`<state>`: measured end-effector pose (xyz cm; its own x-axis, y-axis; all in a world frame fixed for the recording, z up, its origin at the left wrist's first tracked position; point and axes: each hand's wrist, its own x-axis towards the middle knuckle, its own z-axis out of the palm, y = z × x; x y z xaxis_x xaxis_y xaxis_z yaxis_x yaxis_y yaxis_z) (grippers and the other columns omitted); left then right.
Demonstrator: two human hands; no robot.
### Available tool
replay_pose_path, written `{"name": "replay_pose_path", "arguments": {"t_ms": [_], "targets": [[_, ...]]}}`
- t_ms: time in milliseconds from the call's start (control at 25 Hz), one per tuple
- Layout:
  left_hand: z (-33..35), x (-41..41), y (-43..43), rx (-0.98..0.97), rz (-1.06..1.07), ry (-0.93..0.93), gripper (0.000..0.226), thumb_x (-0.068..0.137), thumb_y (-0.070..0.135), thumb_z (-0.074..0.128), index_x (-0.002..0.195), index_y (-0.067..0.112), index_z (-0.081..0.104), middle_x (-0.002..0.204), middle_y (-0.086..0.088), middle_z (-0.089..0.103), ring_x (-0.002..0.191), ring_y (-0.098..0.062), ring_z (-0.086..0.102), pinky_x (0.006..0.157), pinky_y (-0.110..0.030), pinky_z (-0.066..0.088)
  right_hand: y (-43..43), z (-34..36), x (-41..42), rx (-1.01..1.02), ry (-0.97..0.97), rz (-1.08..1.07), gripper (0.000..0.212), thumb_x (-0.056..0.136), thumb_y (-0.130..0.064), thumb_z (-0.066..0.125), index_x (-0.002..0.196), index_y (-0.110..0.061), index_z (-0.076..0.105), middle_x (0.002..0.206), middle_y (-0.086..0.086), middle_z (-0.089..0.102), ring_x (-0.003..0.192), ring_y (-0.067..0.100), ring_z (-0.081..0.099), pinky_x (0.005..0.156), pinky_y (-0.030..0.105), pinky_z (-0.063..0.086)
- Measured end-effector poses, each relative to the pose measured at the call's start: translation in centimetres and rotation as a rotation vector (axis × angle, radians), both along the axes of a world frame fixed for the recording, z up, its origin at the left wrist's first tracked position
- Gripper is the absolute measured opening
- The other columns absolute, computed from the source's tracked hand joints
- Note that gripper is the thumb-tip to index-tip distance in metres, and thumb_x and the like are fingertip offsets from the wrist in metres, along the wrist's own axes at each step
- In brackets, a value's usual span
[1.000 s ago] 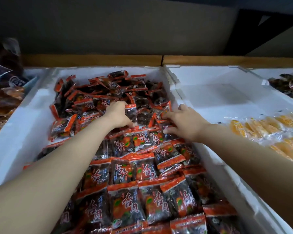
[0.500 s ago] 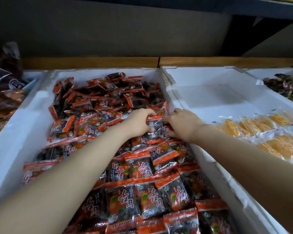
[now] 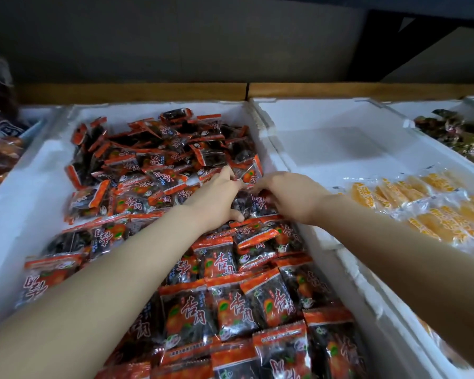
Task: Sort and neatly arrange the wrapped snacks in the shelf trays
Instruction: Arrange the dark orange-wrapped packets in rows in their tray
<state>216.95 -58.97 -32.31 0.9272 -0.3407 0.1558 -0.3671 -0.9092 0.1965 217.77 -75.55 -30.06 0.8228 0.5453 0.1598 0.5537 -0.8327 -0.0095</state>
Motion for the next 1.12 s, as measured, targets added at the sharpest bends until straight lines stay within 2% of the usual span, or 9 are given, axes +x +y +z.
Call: {"name": "replay_pose_path", "arguments": {"t_ms": [80,160,320,440,600,720,840,920,1120], "targets": [[-0.2,-0.2,0.1,0.017,-0.018,-0.018,0.061,0.084,0.029,0.070,0.139,0.019,0.044,0.118,-0.006,0.032,0.117,-0.024,0.037,0.089,-0.035,0.039,0.0,0.7,-1.5,0.225,0.085,0.053,0.024,0.091,-0.024,0.057,0.114,-0.023,0.063,0.113,0.000,0.065,0.103,0.017,0.059,0.089,0.030,0.044],[-0.3,-0.5,0.3,0.018,-0.032,-0.031,0.053,0.088,0.030,0.065,0.136,0.019,0.046,0.111,-0.004,0.031,0.112,-0.023,0.037,0.082,-0.030,0.035,0.1,1.0,-3.7,0.237,0.191,0.129,0.028,0.085,-0.033,0.065,0.111,-0.023,0.066,0.107,-0.003,0.065,0.095,0.012,0.059,0.084,0.022,0.041],[-0.3,-0.8,0.4,0.053,0.001,-0.006,0.065,0.091,0.035,0.060,0.148,0.022,0.031,0.119,-0.006,0.035,0.118,-0.022,0.033,0.092,-0.030,0.033,-0.3,-0.7,-5.8,0.175,0.236,0.139,0.035,0.078,-0.031,0.074,0.110,-0.023,0.064,0.108,-0.008,0.058,0.090,0.004,0.049,0.075,0.012,0.032],[-0.4,-1.1,0.3,0.054,0.008,-0.009,0.063,0.093,0.035,0.057,0.148,0.022,0.030,0.124,-0.007,0.037,0.121,-0.022,0.033,0.098,-0.032,0.033,-0.3,-1.1,-6.4,0.112,0.193,0.095,0.040,0.078,-0.035,0.072,0.113,-0.026,0.057,0.112,-0.010,0.049,0.096,0.008,0.048,0.077,0.020,0.033],[0.1,-1.9,1.1,0.028,0.019,-0.043,0.049,0.097,0.038,0.048,0.142,0.023,0.038,0.128,-0.004,0.039,0.123,-0.021,0.034,0.104,-0.035,0.033,-0.2,0.2,-6.8,0.124,0.109,0.052,0.033,0.087,-0.043,0.060,0.114,-0.025,0.055,0.116,-0.007,0.054,0.108,0.012,0.051,0.083,0.023,0.036],[0.7,-2.3,3.8,-0.038,0.098,-0.128,0.042,0.098,0.034,0.047,0.138,0.022,0.042,0.132,0.000,0.041,0.125,-0.019,0.036,0.106,-0.035,0.031,0.0,1.3,-4.3,0.205,-0.040,0.002,0.036,0.093,-0.024,0.055,0.128,-0.020,0.047,0.126,0.002,0.050,0.118,0.019,0.046,0.095,0.028,0.035],[0.9,-1.7,5.3,-0.138,0.158,-0.130,0.040,0.097,0.032,0.049,0.134,0.019,0.046,0.135,-0.001,0.045,0.126,-0.020,0.040,0.105,-0.037,0.033,0.5,1.8,-0.1,0.100,-0.135,-0.059,0.057,0.088,0.000,0.051,0.139,-0.019,0.036,0.134,0.006,0.043,0.124,0.027,0.040,0.100,0.034,0.035],[1.0,-0.5,4.5,-0.238,0.150,-0.092,0.038,0.096,0.031,0.051,0.132,0.018,0.050,0.135,-0.001,0.048,0.126,-0.020,0.044,0.103,-0.035,0.035,0.9,1.5,2.1,0.041,-0.113,-0.091,0.062,0.086,0.005,0.047,0.142,-0.020,0.033,0.139,0.006,0.041,0.126,0.028,0.039,0.103,0.035,0.035],[0.2,4.0,1.2,-0.248,0.166,0.034,0.039,0.092,0.038,0.058,0.126,0.020,0.058,0.129,-0.008,0.052,0.122,-0.027,0.047,0.102,-0.040,0.039,2.3,0.9,4.6,-0.098,-0.226,-0.147,0.037,0.093,-0.007,0.044,0.129,-0.016,0.050,0.130,0.013,0.042,0.124,0.031,0.036,0.097,0.037,0.036]]}}
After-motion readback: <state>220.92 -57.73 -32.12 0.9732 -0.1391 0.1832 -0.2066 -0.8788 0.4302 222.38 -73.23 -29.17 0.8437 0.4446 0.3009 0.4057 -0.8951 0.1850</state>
